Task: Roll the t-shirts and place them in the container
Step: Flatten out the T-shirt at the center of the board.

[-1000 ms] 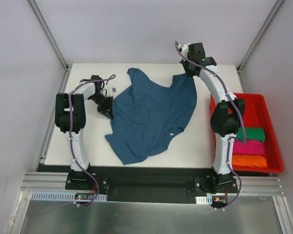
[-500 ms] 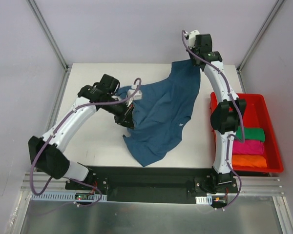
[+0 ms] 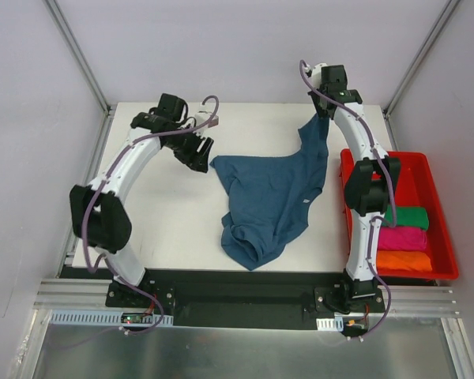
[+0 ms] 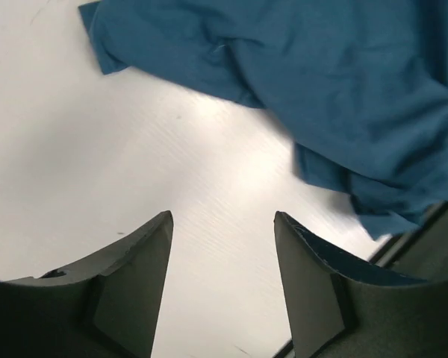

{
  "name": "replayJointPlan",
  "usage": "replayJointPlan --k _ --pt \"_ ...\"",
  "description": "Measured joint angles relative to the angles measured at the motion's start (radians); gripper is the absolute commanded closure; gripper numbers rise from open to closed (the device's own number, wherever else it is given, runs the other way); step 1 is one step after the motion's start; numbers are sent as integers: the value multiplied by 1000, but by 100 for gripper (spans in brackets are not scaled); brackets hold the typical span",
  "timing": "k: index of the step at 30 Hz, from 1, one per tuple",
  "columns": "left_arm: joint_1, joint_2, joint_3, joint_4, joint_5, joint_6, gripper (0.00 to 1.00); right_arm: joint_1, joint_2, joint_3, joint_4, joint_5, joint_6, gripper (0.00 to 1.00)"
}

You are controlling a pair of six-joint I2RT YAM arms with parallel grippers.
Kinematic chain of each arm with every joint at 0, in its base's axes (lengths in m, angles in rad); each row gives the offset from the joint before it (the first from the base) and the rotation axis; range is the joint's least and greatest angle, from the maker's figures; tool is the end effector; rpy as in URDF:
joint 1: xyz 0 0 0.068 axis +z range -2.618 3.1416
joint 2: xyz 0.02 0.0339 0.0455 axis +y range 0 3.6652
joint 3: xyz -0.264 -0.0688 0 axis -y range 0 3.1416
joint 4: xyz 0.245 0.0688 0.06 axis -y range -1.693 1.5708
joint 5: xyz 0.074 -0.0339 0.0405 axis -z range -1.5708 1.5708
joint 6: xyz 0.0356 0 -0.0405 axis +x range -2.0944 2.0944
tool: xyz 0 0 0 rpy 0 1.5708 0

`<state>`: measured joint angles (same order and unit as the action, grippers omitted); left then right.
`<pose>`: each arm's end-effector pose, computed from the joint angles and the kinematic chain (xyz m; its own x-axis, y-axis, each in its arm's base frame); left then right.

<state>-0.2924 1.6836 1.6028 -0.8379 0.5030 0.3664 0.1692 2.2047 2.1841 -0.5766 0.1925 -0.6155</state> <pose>0.3423 -0.1210 0.3322 -0.5197 0.4843 -0.7038 0.7700 0.6225 -0.1403 0.5065 0.0796 0.3199 -0.4472 -0.6513 -0.6130 -0.3277 0.7570 -0.5653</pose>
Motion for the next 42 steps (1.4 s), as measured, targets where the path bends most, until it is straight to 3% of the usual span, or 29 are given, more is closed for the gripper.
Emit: replayJointPlan --k 7,14,24,26,27,30,38,42 --pt "6 281 27 103 -86 40 44 10 -27 -75 -21 -8 -10 99" --pt "5 473 178 173 -93 39 46 23 -95 -122 -23 -8 -29 99" --pt "6 614 312 222 -146 34 71 23 -111 -154 -26 -5 -33 99" --pt "6 634 326 221 -148 31 76 23 -111 -154 -25 -5 -33 99" --pt "6 637 330 220 -149 32 85 23 -111 -154 -25 -5 -33 99" --pt "6 640 332 213 -145 39 99 26 -111 -154 -26 -5 -33 99" --pt "66 582 353 135 -39 47 100 29 -93 -63 -35 -8 -34 99" --pt "142 454 518 35 -19 67 100 30 -92 53 -23 -25 -41 99"
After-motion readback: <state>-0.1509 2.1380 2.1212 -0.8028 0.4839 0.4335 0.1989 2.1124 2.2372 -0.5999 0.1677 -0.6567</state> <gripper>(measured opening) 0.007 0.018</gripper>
